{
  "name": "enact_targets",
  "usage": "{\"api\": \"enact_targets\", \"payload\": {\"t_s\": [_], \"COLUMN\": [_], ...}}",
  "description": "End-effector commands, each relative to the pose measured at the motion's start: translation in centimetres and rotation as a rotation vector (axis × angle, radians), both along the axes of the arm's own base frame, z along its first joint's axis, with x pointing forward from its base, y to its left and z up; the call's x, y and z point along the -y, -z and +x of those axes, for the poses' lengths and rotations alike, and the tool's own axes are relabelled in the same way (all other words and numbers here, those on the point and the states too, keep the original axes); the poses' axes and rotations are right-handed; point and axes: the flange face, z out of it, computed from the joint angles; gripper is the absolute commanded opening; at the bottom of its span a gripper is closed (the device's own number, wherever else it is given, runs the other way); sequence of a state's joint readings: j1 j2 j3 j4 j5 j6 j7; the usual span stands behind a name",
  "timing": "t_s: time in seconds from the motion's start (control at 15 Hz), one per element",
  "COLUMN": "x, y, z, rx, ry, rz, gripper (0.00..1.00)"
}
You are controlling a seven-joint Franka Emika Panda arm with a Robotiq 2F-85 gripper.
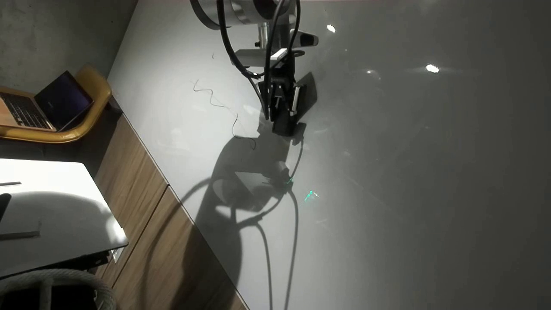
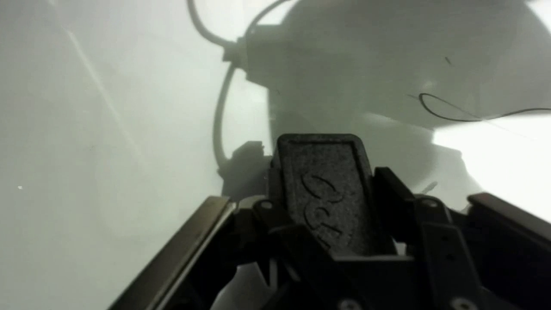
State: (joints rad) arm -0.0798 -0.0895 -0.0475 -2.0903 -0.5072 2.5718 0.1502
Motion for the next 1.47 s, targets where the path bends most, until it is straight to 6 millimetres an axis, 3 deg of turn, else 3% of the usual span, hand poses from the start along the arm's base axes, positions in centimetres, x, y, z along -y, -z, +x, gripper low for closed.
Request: {"api": "enact_targets", "payload": {"t_s": [0.0, 0.27, 0.47, 0.8, 1.4], "x": [-0.9, -3.8, -7.1, -13.7, -25.0], "y": [-0.5, -0.3, 0.4, 1.1, 0.0], "z": [0.9, 1.5, 2.1, 2.7, 2.4], "rx": [0.031, 0.025, 0.009, -0.015, -0.037], "ry": [-0.013, -0.042, -0.073, -0.135, -0.248], "rz": [0.037, 0.040, 0.043, 0.045, 0.033], "gripper": [0.30, 0.30, 0.30, 0.30, 0.30]}}
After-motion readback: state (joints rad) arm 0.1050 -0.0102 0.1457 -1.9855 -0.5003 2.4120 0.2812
